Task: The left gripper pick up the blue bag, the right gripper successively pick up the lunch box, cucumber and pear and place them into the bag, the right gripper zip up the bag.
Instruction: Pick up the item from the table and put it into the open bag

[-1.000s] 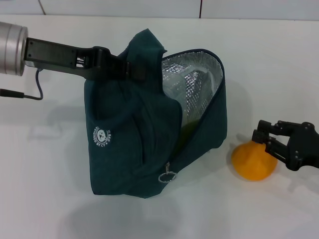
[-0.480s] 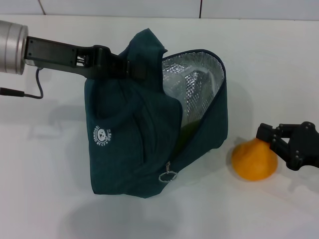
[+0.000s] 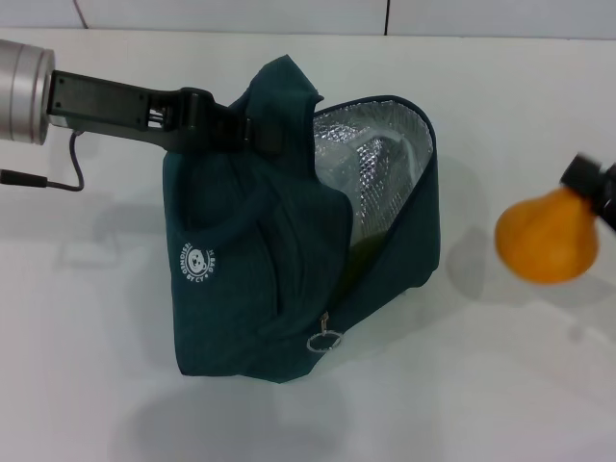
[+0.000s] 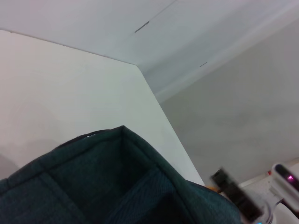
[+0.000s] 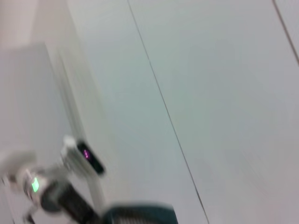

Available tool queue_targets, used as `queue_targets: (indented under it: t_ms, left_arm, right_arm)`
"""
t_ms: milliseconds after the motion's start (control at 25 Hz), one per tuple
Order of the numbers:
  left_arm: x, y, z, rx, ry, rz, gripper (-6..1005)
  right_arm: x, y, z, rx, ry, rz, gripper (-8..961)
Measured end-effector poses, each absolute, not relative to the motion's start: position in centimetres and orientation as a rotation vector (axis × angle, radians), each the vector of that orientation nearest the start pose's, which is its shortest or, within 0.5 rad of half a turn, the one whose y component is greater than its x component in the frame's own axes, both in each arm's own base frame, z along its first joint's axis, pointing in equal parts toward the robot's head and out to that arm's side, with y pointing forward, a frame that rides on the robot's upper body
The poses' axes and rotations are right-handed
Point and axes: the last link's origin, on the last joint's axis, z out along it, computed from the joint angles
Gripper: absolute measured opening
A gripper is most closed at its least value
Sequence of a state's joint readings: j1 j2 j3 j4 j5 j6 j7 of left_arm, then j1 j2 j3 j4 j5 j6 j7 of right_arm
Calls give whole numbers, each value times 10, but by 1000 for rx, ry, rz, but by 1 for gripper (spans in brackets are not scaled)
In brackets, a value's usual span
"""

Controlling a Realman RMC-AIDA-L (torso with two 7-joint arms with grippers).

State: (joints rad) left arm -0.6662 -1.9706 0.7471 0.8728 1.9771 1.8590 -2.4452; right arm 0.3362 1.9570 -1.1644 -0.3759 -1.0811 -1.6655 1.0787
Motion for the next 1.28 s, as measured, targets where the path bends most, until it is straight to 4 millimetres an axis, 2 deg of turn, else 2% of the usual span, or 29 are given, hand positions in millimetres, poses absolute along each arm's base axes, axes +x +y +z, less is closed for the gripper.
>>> queue_targets:
  t_ms: [200, 440, 640, 800, 1080, 1280]
  left_arm:
    - [-192, 351, 66, -2748, -1647, -683, 39]
    - [-194, 349, 64, -2752, -1652, -692, 40]
    - [-192, 350, 62, -2762, -1644, -703, 40]
    - [-191, 350, 61, -2765, -1637, -707, 39]
    - [-190, 351, 60, -2765, -1634, -711, 39]
    - [-189, 351, 60, -2767, -1632, -711, 40]
  right_arm:
    - [254, 298, 35, -2355, 500, 1450, 32]
    - [198, 329, 20, -2443, 390, 1562, 31]
    - [163, 347, 0, -2576, 346, 1524, 31]
    - [151, 353, -13, -2643, 358, 1466, 31]
    - [144, 353, -33, -2759, 367, 1352, 32]
    - [141, 352, -37, -2783, 368, 1340, 38]
